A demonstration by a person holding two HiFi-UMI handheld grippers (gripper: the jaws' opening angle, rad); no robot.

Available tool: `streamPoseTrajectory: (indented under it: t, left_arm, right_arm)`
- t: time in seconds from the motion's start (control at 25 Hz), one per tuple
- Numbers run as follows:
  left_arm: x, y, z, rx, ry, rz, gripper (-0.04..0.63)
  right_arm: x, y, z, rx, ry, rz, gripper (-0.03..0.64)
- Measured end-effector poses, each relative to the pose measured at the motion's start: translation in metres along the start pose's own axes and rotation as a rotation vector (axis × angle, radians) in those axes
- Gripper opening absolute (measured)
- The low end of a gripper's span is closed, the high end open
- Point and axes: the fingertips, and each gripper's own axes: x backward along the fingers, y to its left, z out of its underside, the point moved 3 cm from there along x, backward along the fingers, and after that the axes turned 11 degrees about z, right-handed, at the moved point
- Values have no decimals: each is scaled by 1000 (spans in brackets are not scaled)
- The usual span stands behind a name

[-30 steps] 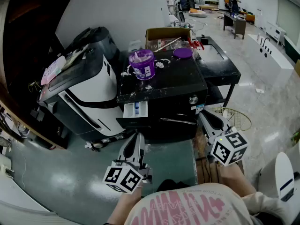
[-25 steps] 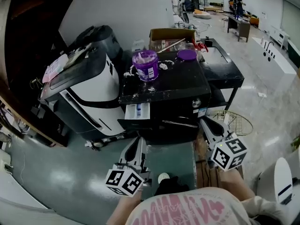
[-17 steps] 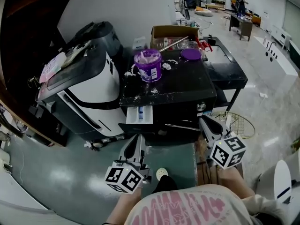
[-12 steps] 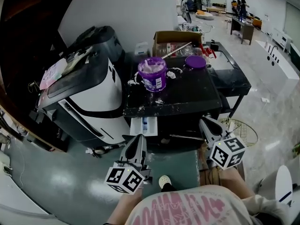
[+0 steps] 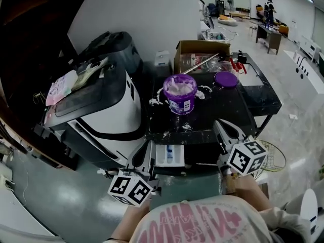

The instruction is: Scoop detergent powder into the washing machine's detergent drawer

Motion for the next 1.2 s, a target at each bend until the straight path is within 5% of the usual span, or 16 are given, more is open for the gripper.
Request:
streamPoseTrajectory:
  t: [0.28,0.6,1.2]
  left_arm:
    - [-13,45,8,24,13,12,0]
    - [-20,67,29,81,57,1,0]
    - [-45,103,8,52,-22,-196,2]
  right_arm:
    - [-49,6,24,-13,40,-17,-5]
    - [-82,-1,64,16,229,-18,-3]
    - [-207,-20,4,106,254,-168,58]
